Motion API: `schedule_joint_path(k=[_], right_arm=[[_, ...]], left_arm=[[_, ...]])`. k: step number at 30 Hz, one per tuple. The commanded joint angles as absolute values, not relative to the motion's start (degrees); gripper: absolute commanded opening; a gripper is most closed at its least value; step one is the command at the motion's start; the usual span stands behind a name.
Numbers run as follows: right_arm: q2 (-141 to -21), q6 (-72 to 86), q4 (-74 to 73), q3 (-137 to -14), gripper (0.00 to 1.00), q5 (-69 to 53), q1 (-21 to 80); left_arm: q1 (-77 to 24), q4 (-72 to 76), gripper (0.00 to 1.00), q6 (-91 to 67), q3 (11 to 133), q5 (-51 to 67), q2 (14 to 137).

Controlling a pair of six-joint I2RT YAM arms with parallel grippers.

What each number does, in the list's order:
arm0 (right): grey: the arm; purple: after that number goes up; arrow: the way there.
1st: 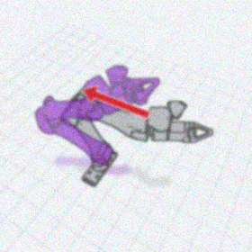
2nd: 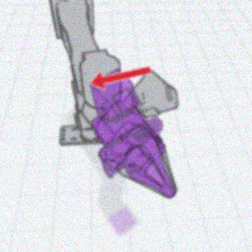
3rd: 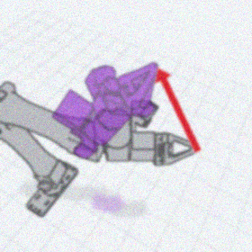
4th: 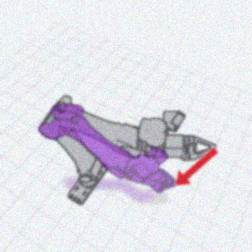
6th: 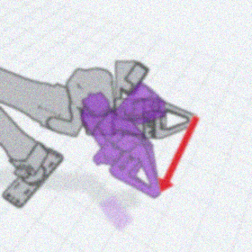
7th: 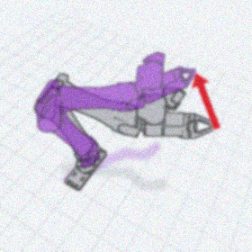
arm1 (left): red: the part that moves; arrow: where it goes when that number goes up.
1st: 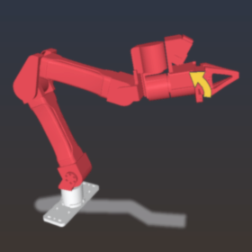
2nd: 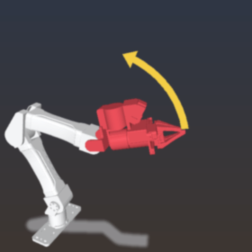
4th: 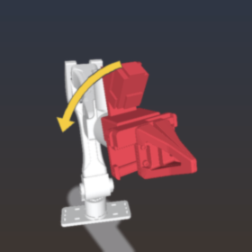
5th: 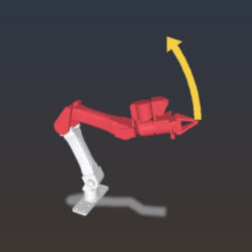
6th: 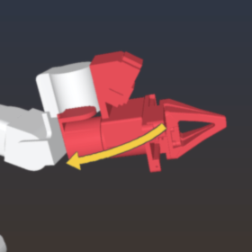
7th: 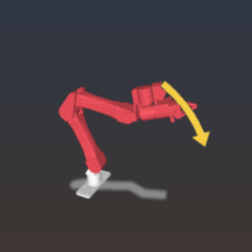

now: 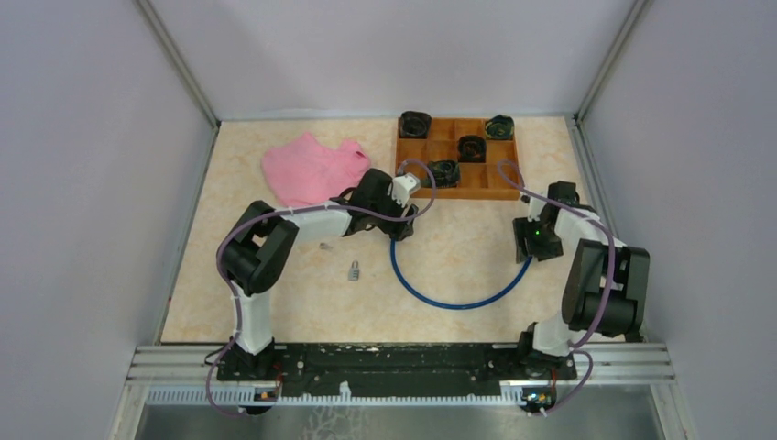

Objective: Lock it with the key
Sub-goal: Pick up the lock from the center of the board.

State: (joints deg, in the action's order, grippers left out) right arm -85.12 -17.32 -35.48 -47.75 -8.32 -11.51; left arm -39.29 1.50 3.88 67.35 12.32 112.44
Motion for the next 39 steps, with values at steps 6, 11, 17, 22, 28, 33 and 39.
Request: schedule_joint_path(k=[6,11,17,22,28,33,39], right_arm=[[-89.6,-16.6,-32.1,-48.1,0.39,-9.4,-11.8],[-90.9,-15.7,-30.5,-48.9,0.23,-8.9,-11.2],[-90.5,-12.6,-26.9,-50.7,0.06,-8.2,-11.2],[-90.4,-9.7,-24.6,-51.6,0.00,-7.9,-11.2],[-90.1,-7.4,-23.1,-52.3,0.00,-7.4,-11.7],[-90.6,-7.3,-23.0,-52.2,0.00,-7.9,-11.7],[-90.3,-7.6,-22.9,-52.2,0.00,-8.2,-11.9]], left_arm=[[-39.2,-8.5,0.76,2.0,64.6,13.2,114.0],[-39.2,-8.8,0.77,1.4,64.9,14.9,115.3],[-39.2,-8.8,0.77,0.6,64.8,16.8,116.3],[-39.2,-9.4,0.77,0.8,64.5,17.0,116.1],[-39.2,-10.8,0.78,2.0,62.4,16.3,115.2],[-39.0,-12.7,0.79,3.6,60.9,14.9,113.8],[-38.8,-15.7,0.79,3.5,61.6,14.6,112.9]])
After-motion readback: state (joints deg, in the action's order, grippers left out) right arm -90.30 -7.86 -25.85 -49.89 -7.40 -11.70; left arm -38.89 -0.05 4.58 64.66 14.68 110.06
